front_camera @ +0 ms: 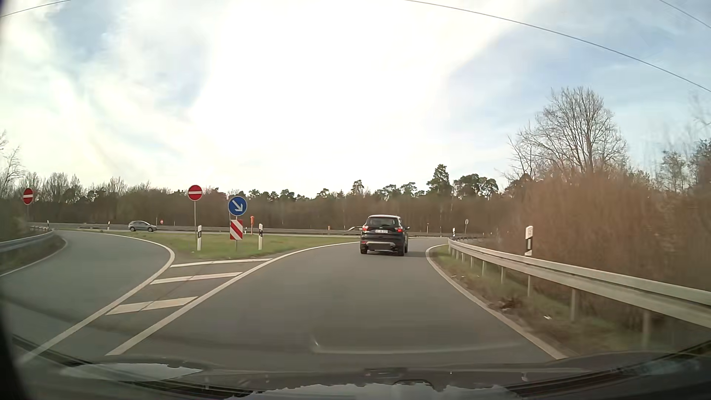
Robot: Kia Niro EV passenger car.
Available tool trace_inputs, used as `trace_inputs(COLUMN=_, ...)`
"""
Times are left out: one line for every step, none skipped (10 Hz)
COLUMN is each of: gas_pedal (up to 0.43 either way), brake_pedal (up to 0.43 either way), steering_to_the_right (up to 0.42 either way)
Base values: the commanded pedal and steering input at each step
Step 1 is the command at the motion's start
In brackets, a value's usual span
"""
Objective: Follow the waypoints while adhering to traffic rules and regulations
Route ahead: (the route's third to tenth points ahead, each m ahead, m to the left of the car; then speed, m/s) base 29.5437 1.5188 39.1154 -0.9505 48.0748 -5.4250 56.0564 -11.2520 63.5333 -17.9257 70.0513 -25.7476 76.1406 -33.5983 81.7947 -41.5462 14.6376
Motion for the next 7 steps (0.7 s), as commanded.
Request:
trace_inputs(gas_pedal=0.098, brake_pedal=0.0, steering_to_the_right=0.001)
trace_inputs(gas_pedal=0.079, brake_pedal=0.0, steering_to_the_right=0.004)
trace_inputs(gas_pedal=0.028, brake_pedal=0.0, steering_to_the_right=0.007)
trace_inputs(gas_pedal=0.0, brake_pedal=0.0, steering_to_the_right=0.01)
trace_inputs(gas_pedal=0.0, brake_pedal=0.0, steering_to_the_right=0.014)
trace_inputs(gas_pedal=0.0, brake_pedal=0.0, steering_to_the_right=0.02)
trace_inputs(gas_pedal=0.0, brake_pedal=0.0, steering_to_the_right=0.025)
